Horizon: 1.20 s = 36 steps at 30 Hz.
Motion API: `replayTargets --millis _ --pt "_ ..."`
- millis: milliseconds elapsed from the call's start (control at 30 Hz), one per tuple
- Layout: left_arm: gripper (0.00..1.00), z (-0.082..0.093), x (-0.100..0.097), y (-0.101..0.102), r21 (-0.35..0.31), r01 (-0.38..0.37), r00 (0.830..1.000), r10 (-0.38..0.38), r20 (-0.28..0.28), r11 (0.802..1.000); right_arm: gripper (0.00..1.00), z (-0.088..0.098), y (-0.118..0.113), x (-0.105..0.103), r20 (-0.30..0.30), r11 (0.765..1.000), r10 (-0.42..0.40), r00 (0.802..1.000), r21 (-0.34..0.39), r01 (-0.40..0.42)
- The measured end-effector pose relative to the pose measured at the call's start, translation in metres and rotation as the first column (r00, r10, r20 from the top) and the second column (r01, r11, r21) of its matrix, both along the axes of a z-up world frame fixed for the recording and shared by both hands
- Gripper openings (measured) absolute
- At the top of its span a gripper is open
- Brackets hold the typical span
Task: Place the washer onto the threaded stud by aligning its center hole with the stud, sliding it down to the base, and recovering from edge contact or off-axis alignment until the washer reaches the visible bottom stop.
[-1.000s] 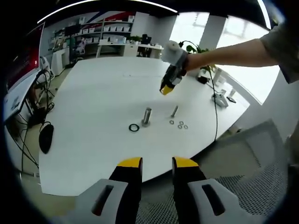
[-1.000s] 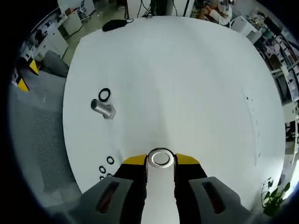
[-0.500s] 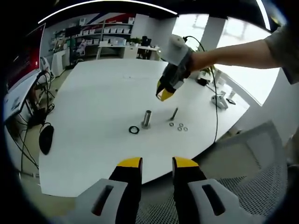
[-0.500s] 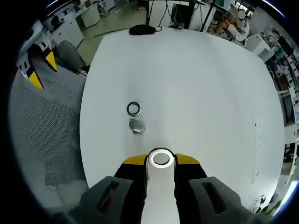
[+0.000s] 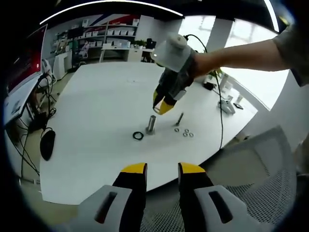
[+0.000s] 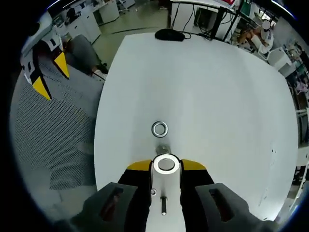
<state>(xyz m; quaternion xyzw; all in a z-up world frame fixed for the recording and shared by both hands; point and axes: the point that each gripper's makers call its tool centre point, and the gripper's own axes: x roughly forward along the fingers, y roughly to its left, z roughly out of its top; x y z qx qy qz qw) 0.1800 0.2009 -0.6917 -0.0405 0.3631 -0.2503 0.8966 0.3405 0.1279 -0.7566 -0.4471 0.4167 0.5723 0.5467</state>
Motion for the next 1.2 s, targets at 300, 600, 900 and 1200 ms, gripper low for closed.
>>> replayTargets --millis 300,600,900,1200 --pt "0.23 0.001 0.001 0.0 -0.006 -0.007 1.0 0.007 0.007 1.0 0.22 -0.013 0.008 -0.006 -0.013 0.998 0.037 0.999 -0.041 -0.038" --pt "0.23 0.003 0.002 0.001 -0.01 -0.014 1.0 0.015 0.013 1.0 0.22 -0.023 0.006 -0.003 -0.016 0.997 0.04 0.999 -0.07 -0.041" --pt "0.24 0.003 0.002 0.001 -0.01 -0.02 1.0 0.02 0.015 1.0 0.23 -0.023 0.011 -0.001 -0.029 0.996 0.021 0.999 -0.083 -0.024" --pt "0.24 0.004 0.003 0.003 -0.009 -0.029 0.999 0.029 0.02 1.0 0.24 -0.022 0.012 -0.002 -0.016 0.997 0.05 0.999 -0.062 -0.051"
